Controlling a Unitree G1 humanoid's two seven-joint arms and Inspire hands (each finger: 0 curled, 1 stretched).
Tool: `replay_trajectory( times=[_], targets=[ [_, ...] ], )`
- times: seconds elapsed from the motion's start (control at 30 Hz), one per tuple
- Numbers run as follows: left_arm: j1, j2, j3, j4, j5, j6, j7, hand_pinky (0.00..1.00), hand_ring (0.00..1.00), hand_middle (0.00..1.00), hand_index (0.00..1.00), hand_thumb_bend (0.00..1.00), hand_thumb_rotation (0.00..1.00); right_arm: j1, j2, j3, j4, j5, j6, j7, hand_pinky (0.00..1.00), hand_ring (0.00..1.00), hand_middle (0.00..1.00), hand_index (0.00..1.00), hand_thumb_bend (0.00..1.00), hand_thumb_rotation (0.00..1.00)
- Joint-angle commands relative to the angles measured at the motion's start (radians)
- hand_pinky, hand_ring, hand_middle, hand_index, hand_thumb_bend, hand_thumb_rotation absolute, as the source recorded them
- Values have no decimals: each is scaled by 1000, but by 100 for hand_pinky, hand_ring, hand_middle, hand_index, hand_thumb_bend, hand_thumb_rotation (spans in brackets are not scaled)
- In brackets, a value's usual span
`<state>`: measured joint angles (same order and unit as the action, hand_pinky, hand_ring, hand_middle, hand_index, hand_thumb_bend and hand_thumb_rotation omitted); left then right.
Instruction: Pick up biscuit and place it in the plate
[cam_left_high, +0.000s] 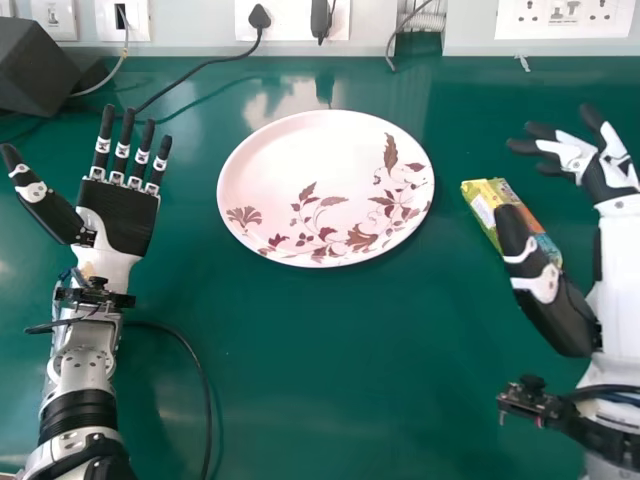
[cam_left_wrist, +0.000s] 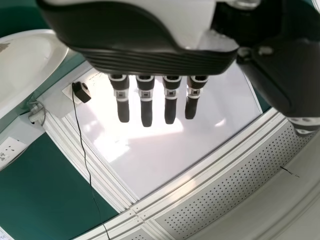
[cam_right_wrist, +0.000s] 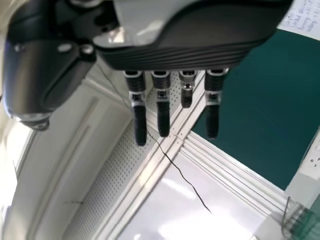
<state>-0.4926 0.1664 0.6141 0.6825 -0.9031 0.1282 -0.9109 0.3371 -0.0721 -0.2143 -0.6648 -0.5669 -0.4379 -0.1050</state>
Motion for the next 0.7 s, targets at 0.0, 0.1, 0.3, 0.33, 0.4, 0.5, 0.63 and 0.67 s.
replay_trajectory(
  times=[0.0,0.1,0.3,0.33,0.4,0.5,0.63,0.67],
  targets=[
    [75,-39,6,76,9,13,-10,95,93,96,99,100,100,13,1,-2,-29,-25,14,-6,65,76,81,70,88,13],
    [73,-39,7,80,6,17,-13,99,95,98,100,99,100,13,-5,-5,-27,-42,14,-14,65,76,82,70,87,13],
    [76,-44,4,66,12,10,2,100,97,99,100,100,99,24,-5,-3,-71,-106,87,17,65,75,81,70,89,12],
    [76,-45,3,63,12,10,3,100,97,98,100,100,99,23,-11,-5,-76,-117,98,24,65,76,82,70,88,13],
    [74,-43,4,66,11,14,-1,100,97,98,100,100,100,22,-16,-7,-85,-147,120,31,65,76,82,70,88,13],
    [72,-41,5,74,15,6,-8,100,97,97,100,100,98,22,-19,-6,-96,-185,148,38,65,76,81,70,87,13],
    [68,-41,9,80,17,8,-9,100,97,97,100,100,100,21,-28,-5,-113,-241,180,49,65,75,81,70,88,13],
    [67,-42,10,80,18,8,-5,100,97,97,100,100,100,20,-28,-3,-115,-251,186,50,65,75,80,70,88,13]
  ],
)
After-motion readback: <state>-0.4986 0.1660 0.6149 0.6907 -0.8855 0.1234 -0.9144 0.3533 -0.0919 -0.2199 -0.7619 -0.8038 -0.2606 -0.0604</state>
